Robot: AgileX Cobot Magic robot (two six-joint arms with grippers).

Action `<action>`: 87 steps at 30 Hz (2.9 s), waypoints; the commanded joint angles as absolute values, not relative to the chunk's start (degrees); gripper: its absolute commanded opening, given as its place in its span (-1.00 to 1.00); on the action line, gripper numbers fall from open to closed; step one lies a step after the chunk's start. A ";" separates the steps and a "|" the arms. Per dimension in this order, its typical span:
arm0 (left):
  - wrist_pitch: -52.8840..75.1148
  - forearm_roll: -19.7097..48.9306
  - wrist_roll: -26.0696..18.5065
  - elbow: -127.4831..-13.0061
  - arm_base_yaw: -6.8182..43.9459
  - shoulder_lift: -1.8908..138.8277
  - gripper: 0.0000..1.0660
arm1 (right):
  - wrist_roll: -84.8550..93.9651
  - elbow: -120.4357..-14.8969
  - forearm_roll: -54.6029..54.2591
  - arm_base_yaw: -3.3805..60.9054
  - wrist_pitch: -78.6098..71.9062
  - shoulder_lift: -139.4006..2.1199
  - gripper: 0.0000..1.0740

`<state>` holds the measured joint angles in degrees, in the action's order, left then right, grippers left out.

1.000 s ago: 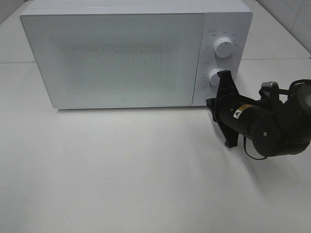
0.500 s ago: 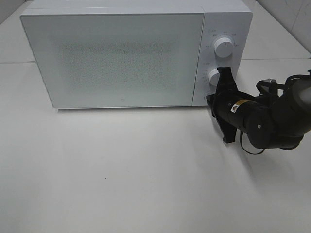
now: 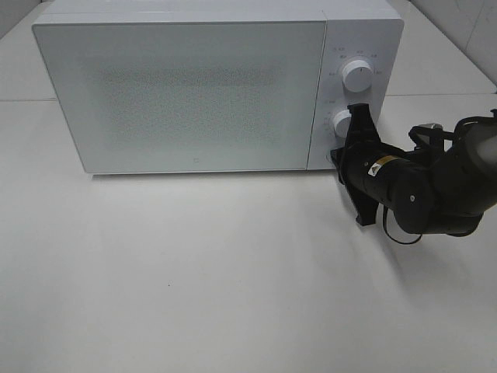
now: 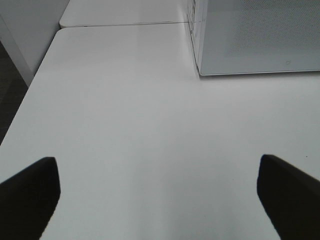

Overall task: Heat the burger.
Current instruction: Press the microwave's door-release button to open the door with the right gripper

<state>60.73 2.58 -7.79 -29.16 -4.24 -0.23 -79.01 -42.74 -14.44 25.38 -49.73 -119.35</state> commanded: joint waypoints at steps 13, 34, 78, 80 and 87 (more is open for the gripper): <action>59.99 2.81 -7.45 -28.99 -4.47 -1.26 0.96 | -78.50 -45.09 -13.75 24.01 -50.25 -119.35 -1.00; 59.99 2.81 -7.45 -28.99 -4.47 -1.26 0.96 | -79.58 -46.29 -12.55 22.69 -51.39 -119.35 -1.00; 59.99 2.81 -7.45 -28.99 -4.47 -1.26 0.96 | -78.44 -52.43 -12.95 22.06 -56.04 -121.81 -1.00; 59.99 2.81 -7.45 -28.99 -4.47 -1.26 0.96 | -78.50 -52.37 -12.89 22.06 -55.92 -121.81 -1.00; 59.99 2.81 -7.45 -28.99 -4.47 -1.26 0.96 | -79.87 -52.37 -11.57 22.12 -52.08 -121.52 -1.00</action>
<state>60.73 2.58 -7.79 -29.16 -4.24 -0.23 -79.58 -48.13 -13.01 23.38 -44.35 -122.10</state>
